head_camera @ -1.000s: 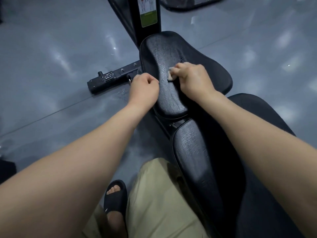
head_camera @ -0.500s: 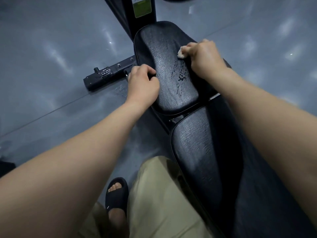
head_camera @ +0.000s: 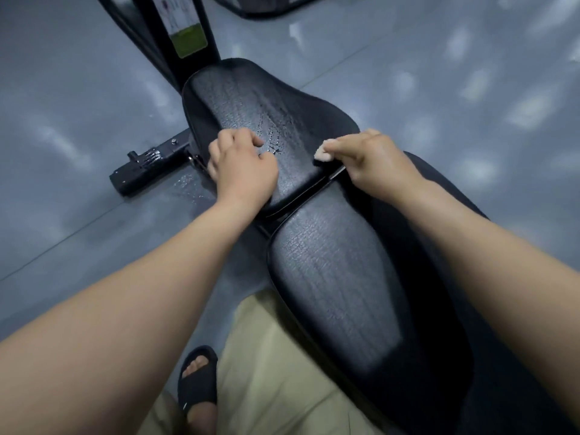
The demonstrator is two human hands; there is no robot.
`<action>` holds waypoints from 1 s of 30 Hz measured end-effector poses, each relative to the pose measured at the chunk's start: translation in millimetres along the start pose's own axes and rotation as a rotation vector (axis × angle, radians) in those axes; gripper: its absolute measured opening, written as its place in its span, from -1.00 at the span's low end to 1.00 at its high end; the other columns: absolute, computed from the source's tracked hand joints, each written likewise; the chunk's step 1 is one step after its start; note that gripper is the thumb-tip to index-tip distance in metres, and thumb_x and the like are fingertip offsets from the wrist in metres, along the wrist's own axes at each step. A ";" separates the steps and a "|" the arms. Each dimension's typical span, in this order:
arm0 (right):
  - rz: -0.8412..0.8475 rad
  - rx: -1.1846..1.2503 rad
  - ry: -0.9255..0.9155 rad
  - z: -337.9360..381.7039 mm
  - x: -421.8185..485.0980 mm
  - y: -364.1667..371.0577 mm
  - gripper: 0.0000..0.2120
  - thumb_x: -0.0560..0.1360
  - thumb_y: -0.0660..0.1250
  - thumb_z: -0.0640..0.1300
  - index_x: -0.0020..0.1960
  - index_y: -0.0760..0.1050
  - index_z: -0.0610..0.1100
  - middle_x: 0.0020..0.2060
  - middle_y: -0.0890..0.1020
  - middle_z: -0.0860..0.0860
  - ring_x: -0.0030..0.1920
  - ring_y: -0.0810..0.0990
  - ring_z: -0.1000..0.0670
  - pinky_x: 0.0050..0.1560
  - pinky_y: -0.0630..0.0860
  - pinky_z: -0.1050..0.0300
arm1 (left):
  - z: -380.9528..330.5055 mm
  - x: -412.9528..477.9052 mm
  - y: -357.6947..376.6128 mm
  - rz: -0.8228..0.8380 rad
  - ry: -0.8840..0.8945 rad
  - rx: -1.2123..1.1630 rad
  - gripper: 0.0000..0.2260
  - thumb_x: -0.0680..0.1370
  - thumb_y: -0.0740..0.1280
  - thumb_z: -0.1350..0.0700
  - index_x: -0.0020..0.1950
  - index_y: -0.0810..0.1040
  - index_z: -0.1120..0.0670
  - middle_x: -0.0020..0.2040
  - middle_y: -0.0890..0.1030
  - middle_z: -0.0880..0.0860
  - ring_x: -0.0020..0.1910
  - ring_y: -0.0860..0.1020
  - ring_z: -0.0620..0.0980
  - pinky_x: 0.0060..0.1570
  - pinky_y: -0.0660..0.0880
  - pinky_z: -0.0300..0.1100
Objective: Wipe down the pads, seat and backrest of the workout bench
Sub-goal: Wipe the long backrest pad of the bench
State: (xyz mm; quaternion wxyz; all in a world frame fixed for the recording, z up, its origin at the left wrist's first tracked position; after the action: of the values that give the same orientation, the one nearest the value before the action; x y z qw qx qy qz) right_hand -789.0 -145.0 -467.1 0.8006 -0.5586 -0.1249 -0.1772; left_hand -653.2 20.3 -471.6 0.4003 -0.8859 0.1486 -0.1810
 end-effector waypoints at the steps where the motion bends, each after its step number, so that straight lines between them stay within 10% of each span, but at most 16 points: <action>1: -0.058 0.004 0.051 -10.7 -9.9 -10.0 -0.75 0.60 0.20 -0.22 0.07 0.63 -0.04 -0.04 0.69 0.12 -0.07 0.63 0.04 0.03 0.49 0.09 | -9.2 -2.0 4.7 0.014 0.030 0.009 -0.78 0.48 0.21 0.14 0.10 0.51 0.00 0.26 0.42 0.02 0.37 0.28 0.08 0.41 0.19 0.01; 8: -0.116 -0.082 0.485 -87.4 -88.9 -57.7 -0.79 0.62 0.29 0.05 0.16 0.63 0.03 -0.04 0.54 -0.05 -0.03 0.58 -0.12 0.01 0.52 0.02 | -71.7 -27.4 46.0 0.158 0.307 0.042 -0.80 0.49 0.22 0.17 0.07 0.55 0.03 0.18 0.50 0.01 0.31 0.31 0.08 0.34 0.21 -0.04; 18: 0.075 -0.301 0.316 -83.7 -118.0 -46.9 -0.70 0.66 0.18 0.07 0.04 0.48 -0.16 -0.07 0.54 -0.12 -0.05 0.55 -0.22 -0.14 0.24 0.09 | -99.8 -85.3 93.8 0.382 0.767 0.183 -0.72 0.47 0.14 0.08 0.09 0.55 0.07 0.12 0.50 0.06 0.20 0.41 0.14 0.21 0.43 0.11; 30: 0.094 -0.415 0.361 -32.2 -107.0 -7.1 -0.71 0.65 0.06 0.14 0.06 0.38 -0.07 -0.18 0.68 0.00 -0.26 0.65 -0.22 -0.36 0.37 0.05 | -99.7 -91.2 93.6 0.306 0.794 0.218 -0.78 0.50 0.17 0.13 0.07 0.53 0.12 0.07 0.49 0.10 0.12 0.41 0.16 0.11 0.45 0.05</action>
State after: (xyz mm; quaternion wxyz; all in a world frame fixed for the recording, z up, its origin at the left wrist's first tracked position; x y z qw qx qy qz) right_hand -888.9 -161.9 -514.8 0.6858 -0.6750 0.0849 -0.2584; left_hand -789.3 -67.3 -500.2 0.4255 -0.6681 0.4004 -0.4608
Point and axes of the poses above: each hand's wrist, its own x-axis towards the middle knuckle, its own y-axis out of the palm, z = x × y, the point moved 8 cm from there along x, towards the middle knuckle
